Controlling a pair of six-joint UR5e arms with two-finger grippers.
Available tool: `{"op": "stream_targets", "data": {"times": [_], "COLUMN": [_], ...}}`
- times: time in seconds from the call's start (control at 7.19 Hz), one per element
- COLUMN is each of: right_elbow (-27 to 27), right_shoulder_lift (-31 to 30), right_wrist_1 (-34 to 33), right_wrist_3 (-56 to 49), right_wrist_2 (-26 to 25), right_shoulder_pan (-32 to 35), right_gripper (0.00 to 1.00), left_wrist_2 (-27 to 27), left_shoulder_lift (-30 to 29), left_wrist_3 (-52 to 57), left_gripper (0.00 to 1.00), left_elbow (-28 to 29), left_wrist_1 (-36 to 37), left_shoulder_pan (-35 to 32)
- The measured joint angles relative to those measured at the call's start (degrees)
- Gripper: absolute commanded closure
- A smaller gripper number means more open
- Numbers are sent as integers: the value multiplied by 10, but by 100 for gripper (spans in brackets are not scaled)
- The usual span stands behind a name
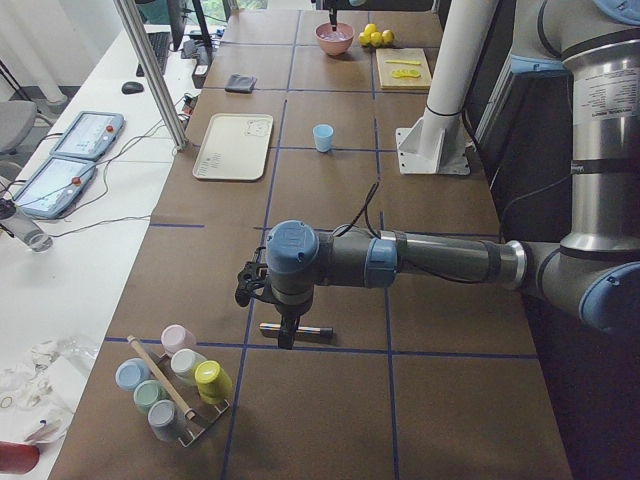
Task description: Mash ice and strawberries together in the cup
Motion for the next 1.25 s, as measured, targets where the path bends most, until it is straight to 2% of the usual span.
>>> {"op": "stream_targets", "data": {"times": [1.25], "right_elbow": [-21], "right_shoulder_lift": [1], "right_wrist_1": [0], "right_wrist_3": [0], "right_wrist_2": [-1], "right_shoulder_pan": [-12], "right_gripper": [49], "left_wrist_2": [0], "left_shoulder_lift": [0], "left_wrist_3": [0], "left_gripper": [0], "left_elbow": [-1], "left_wrist_1": [0], "left_shoulder_pan": [0]}}
